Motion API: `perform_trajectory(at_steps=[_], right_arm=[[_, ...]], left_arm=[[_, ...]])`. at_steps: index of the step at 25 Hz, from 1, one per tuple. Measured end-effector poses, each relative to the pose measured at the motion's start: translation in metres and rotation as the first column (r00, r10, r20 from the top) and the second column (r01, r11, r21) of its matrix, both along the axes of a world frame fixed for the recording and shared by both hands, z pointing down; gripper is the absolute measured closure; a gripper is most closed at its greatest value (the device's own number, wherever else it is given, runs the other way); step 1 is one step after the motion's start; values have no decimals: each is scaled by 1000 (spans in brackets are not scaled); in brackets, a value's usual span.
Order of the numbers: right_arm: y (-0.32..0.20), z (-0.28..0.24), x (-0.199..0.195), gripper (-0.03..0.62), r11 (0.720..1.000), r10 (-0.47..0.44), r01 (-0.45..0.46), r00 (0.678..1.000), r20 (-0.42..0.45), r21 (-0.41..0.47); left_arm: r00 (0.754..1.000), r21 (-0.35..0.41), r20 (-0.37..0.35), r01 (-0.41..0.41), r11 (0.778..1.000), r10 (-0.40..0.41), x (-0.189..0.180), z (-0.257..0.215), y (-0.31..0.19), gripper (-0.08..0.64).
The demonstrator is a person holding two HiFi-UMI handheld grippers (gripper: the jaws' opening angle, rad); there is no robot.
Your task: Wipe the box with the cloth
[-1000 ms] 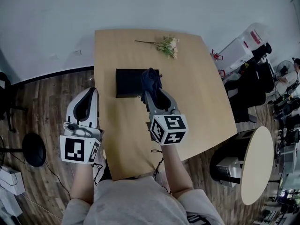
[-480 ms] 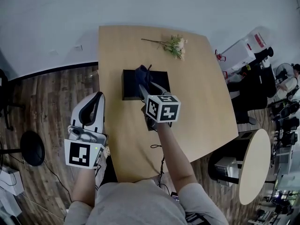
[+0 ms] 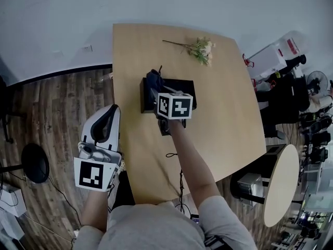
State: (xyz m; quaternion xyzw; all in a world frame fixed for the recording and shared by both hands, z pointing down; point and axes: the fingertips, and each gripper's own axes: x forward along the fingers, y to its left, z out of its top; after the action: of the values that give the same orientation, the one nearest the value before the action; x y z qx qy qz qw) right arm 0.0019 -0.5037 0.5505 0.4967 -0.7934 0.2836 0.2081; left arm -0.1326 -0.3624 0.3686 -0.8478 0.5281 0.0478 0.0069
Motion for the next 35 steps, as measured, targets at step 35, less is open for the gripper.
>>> perform_trajectory(at_steps=[35], right_arm=[[-34,40,71,465,999,27,-38,962,-270,-38]], left_arm=[[1000,-47,-12,10,999,-10,7,18,-23,552]])
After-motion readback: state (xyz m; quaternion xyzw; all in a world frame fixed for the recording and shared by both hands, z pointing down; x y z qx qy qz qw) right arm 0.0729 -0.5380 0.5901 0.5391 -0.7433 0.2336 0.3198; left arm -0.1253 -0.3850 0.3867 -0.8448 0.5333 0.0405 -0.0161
